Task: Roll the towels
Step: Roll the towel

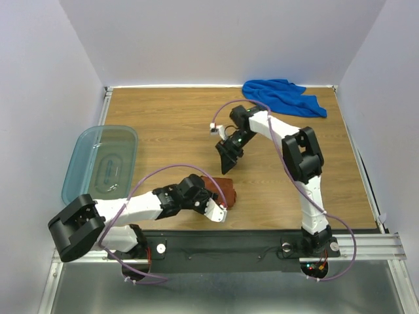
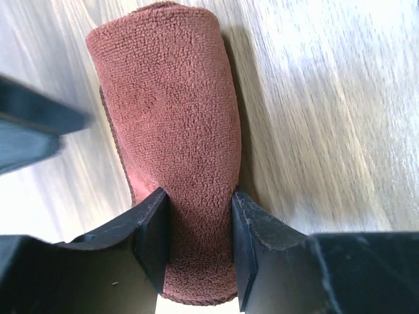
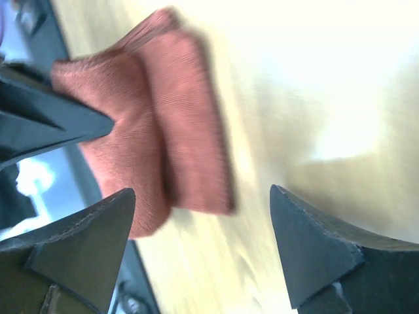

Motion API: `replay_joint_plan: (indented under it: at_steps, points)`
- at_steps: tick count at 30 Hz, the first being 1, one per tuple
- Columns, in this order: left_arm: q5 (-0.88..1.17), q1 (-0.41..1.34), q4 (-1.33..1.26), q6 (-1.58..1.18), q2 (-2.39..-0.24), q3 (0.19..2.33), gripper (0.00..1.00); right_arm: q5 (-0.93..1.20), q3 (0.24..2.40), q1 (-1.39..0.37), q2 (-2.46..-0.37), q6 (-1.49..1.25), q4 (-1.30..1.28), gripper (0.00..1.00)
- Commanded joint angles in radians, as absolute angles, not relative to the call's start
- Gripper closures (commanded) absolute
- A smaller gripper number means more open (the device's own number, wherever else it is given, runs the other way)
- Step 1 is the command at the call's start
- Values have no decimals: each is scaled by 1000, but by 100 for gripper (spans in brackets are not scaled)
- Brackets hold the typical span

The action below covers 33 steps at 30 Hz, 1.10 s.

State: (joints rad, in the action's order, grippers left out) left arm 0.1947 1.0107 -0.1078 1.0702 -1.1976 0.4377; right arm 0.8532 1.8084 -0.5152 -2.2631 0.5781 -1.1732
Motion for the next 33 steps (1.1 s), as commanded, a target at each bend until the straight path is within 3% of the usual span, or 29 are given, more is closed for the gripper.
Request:
replay_joint_plan:
  at_steps: [1,6,18,24,33]
  points:
    - [334,953,96,983,-1261,483,70,778,1807,-433,-2139,485,-985,11]
    - [486,818,282,974,-1385,662,70,781,1602,-373,-1901,399,-769,8]
    - [755,569,596,928,-1814,1054,70,695,1180,-377,-1416,448,-681,11]
    - [784,511,667,930,-1933,1170,70,514,1037,-539,-1336,413,-516,14]
    - [769,463,690,953,-1986,1216,70,256,931,-774,-1413,428,-275,16]
